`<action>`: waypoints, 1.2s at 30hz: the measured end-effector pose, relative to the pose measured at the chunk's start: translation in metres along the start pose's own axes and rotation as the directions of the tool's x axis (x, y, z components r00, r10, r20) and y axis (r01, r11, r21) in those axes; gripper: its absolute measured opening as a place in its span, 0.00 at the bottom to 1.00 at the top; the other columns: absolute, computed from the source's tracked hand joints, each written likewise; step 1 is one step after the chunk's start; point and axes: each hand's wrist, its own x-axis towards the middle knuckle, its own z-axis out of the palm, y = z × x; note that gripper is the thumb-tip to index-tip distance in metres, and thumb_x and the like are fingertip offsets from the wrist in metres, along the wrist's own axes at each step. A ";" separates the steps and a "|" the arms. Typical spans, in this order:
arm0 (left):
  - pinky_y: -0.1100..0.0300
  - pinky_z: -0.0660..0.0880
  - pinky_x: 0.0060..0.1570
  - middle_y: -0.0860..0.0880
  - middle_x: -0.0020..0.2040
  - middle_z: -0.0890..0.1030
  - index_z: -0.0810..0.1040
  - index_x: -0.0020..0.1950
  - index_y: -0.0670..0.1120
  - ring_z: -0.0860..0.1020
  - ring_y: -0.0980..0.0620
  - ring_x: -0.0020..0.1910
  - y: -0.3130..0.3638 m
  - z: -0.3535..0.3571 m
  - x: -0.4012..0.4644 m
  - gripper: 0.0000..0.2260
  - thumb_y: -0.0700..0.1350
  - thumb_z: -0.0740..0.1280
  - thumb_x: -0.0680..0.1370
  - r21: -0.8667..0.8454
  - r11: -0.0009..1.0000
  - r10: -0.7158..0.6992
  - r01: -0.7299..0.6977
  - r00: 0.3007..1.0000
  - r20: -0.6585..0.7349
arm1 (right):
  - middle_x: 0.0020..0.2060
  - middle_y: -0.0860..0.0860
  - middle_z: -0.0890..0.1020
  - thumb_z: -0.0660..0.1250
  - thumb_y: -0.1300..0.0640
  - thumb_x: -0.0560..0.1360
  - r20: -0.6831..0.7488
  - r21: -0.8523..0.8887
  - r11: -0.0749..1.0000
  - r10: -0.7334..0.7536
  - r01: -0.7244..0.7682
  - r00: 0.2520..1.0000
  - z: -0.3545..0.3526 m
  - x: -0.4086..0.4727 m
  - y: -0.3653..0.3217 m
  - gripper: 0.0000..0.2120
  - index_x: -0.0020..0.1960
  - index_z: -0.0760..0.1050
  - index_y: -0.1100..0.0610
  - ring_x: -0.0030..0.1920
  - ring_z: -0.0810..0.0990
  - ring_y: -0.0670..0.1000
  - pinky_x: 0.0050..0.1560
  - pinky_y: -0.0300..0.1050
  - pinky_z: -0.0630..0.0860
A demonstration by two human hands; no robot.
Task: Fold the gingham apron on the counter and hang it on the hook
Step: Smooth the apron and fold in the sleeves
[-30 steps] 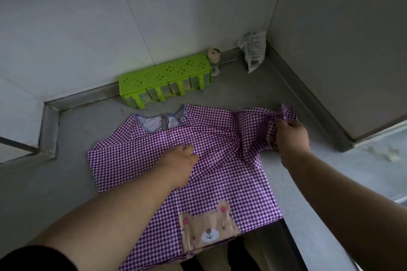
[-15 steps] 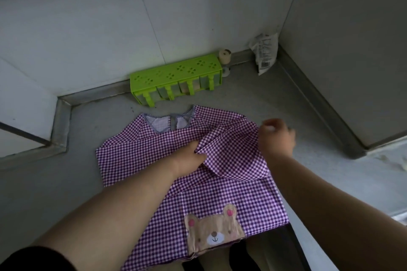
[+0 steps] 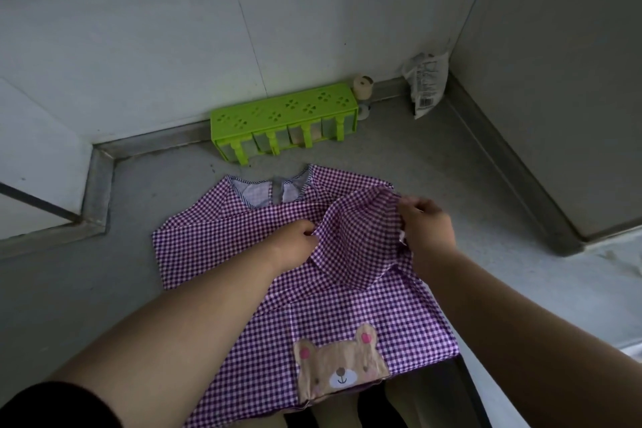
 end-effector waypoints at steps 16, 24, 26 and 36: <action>0.45 0.78 0.64 0.49 0.63 0.85 0.77 0.71 0.54 0.82 0.46 0.63 -0.047 -0.021 -0.021 0.26 0.65 0.70 0.78 -0.475 0.797 -0.214 0.374 0.909 0.357 | 0.61 0.43 0.78 0.58 0.69 0.77 0.700 -0.594 0.545 -0.014 0.592 0.714 0.065 -0.019 0.039 0.27 0.48 0.82 0.37 0.56 0.80 0.46 0.52 0.37 0.78; 0.45 0.80 0.65 0.48 0.56 0.88 0.82 0.64 0.46 0.86 0.46 0.58 -0.067 -0.025 -0.027 0.14 0.39 0.69 0.78 -0.485 0.831 -0.180 0.273 0.957 0.229 | 0.53 0.43 0.76 0.60 0.65 0.80 0.410 -0.589 0.558 -0.416 0.584 0.811 0.060 -0.012 0.025 0.16 0.49 0.82 0.48 0.55 0.76 0.45 0.59 0.39 0.71; 0.43 0.78 0.67 0.47 0.54 0.89 0.83 0.62 0.46 0.85 0.44 0.58 -0.072 -0.028 -0.031 0.15 0.38 0.67 0.77 -0.533 0.810 -0.173 0.243 0.968 0.179 | 0.53 0.46 0.79 0.59 0.66 0.79 0.400 -0.665 0.525 -0.351 0.532 0.847 0.058 -0.002 0.021 0.17 0.47 0.77 0.45 0.51 0.79 0.48 0.51 0.41 0.75; 0.44 0.81 0.60 0.48 0.51 0.88 0.87 0.54 0.49 0.86 0.44 0.52 -0.132 -0.065 -0.065 0.17 0.53 0.67 0.70 -0.505 0.858 -0.262 0.096 0.927 -0.268 | 0.79 0.47 0.63 0.70 0.38 0.75 0.639 -0.769 -0.005 -0.030 0.639 0.769 0.071 -0.009 0.021 0.37 0.79 0.60 0.43 0.79 0.62 0.55 0.76 0.61 0.65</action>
